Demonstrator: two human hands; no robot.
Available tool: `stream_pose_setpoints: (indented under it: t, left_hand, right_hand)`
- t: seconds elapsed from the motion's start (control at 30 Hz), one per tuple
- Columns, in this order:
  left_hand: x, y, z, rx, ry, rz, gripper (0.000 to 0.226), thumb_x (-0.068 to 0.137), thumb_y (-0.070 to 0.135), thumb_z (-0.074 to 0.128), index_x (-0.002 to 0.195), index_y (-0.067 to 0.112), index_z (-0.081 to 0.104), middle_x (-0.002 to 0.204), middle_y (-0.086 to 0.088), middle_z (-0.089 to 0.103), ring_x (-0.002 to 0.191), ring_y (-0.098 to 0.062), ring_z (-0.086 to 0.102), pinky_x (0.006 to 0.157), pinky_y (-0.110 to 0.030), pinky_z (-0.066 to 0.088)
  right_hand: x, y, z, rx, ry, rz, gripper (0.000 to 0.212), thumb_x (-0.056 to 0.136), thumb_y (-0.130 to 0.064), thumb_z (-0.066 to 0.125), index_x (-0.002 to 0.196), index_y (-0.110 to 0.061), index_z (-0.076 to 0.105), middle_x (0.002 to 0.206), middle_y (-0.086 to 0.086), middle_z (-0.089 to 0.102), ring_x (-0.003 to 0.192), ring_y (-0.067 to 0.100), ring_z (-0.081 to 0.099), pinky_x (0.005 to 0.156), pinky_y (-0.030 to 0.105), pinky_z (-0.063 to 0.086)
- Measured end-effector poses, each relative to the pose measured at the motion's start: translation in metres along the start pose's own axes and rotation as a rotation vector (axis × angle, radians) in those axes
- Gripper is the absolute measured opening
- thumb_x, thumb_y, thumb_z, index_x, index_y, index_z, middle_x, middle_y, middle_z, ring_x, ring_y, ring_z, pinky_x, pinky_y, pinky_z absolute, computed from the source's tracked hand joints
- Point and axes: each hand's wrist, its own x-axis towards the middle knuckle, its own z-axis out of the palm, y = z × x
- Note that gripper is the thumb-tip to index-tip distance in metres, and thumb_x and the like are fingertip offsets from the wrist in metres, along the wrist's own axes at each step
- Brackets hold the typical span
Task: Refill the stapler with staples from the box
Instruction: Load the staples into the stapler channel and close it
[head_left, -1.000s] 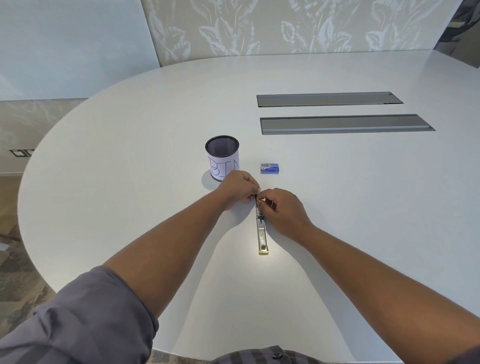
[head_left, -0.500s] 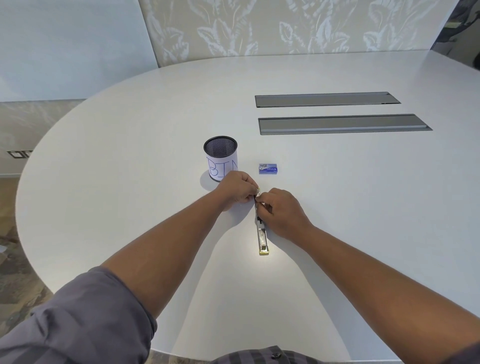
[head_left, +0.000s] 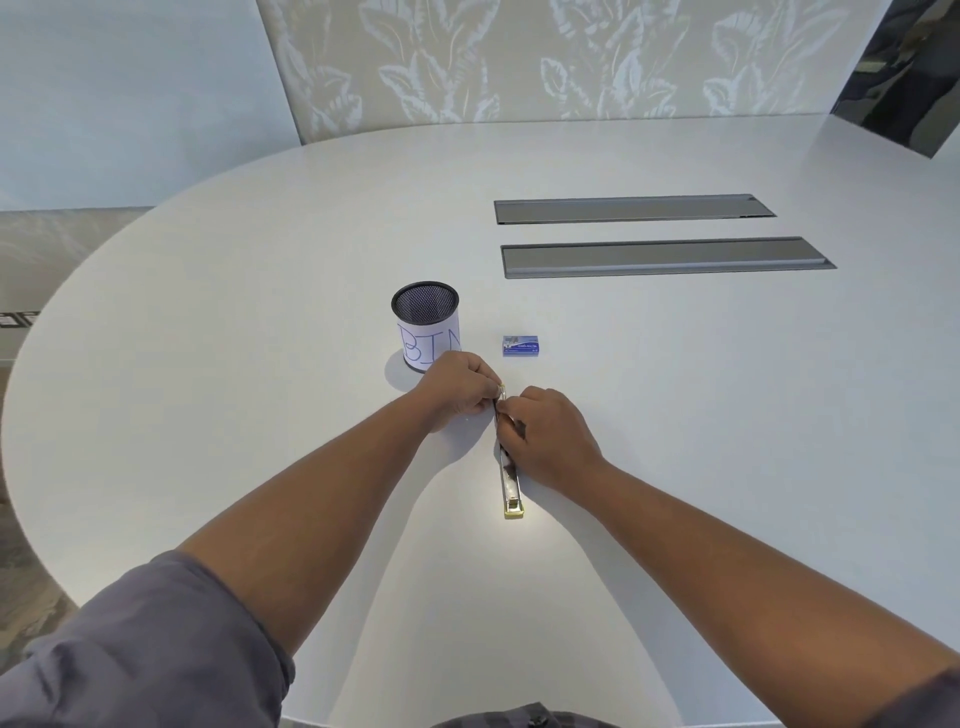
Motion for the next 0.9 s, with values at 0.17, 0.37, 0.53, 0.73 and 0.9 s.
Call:
stream_pose_setpoints:
  t: [0.17, 0.37, 0.53, 0.73, 0.9]
  left_hand:
    - [0.001, 0.0, 0.0, 0.013, -0.006, 0.01, 0.012, 0.084, -0.008, 0.069, 0.078, 0.003, 0.068, 0.067, -0.011, 0.06, 0.058, -0.019, 0.054, 0.048, -0.02, 0.047]
    - [0.003, -0.002, -0.001, 0.004, -0.019, 0.012, 0.014, 0.084, -0.008, 0.069, 0.076, 0.004, 0.068, 0.068, -0.012, 0.06, 0.06, -0.019, 0.054, 0.05, -0.02, 0.048]
    - [0.005, -0.003, 0.001, -0.013, -0.019, 0.012, 0.017, 0.084, -0.007, 0.069, 0.074, 0.006, 0.069, 0.073, -0.013, 0.063, 0.07, -0.023, 0.058, 0.062, -0.025, 0.054]
    - [0.006, -0.003, 0.002, 0.012, -0.002, 0.01, 0.013, 0.083, -0.005, 0.071, 0.077, 0.006, 0.069, 0.071, -0.012, 0.064, 0.062, -0.016, 0.058, 0.051, -0.019, 0.051]
    - [0.006, -0.005, 0.002, 0.026, -0.006, 0.008, 0.01, 0.082, -0.006, 0.071, 0.079, 0.004, 0.071, 0.071, -0.011, 0.064, 0.062, -0.016, 0.057, 0.049, -0.017, 0.049]
  right_hand:
    - [0.007, 0.003, -0.004, 0.113, -0.067, 0.141, 0.018, 0.091, -0.019, 0.058, 0.08, -0.018, 0.073, 0.074, 0.002, 0.067, 0.077, 0.025, 0.06, 0.07, 0.04, 0.051]
    - [0.017, 0.003, -0.007, 0.272, -0.099, 0.332, 0.012, 0.084, -0.017, 0.065, 0.079, -0.024, 0.074, 0.071, -0.007, 0.071, 0.075, 0.019, 0.066, 0.074, 0.038, 0.057]
    - [0.02, 0.003, -0.008, 0.305, -0.093, 0.375, 0.009, 0.082, -0.016, 0.067, 0.078, -0.023, 0.072, 0.065, -0.009, 0.066, 0.07, 0.017, 0.063, 0.075, 0.041, 0.058]
    - [0.017, 0.006, -0.007, 0.227, -0.141, 0.28, 0.01, 0.09, -0.019, 0.061, 0.092, -0.023, 0.07, 0.082, -0.003, 0.074, 0.081, 0.024, 0.067, 0.076, 0.041, 0.057]
    - [0.017, 0.005, -0.006, 0.148, -0.171, 0.248, 0.012, 0.092, -0.021, 0.056, 0.094, -0.026, 0.067, 0.085, -0.006, 0.07, 0.083, 0.023, 0.063, 0.069, 0.033, 0.048]
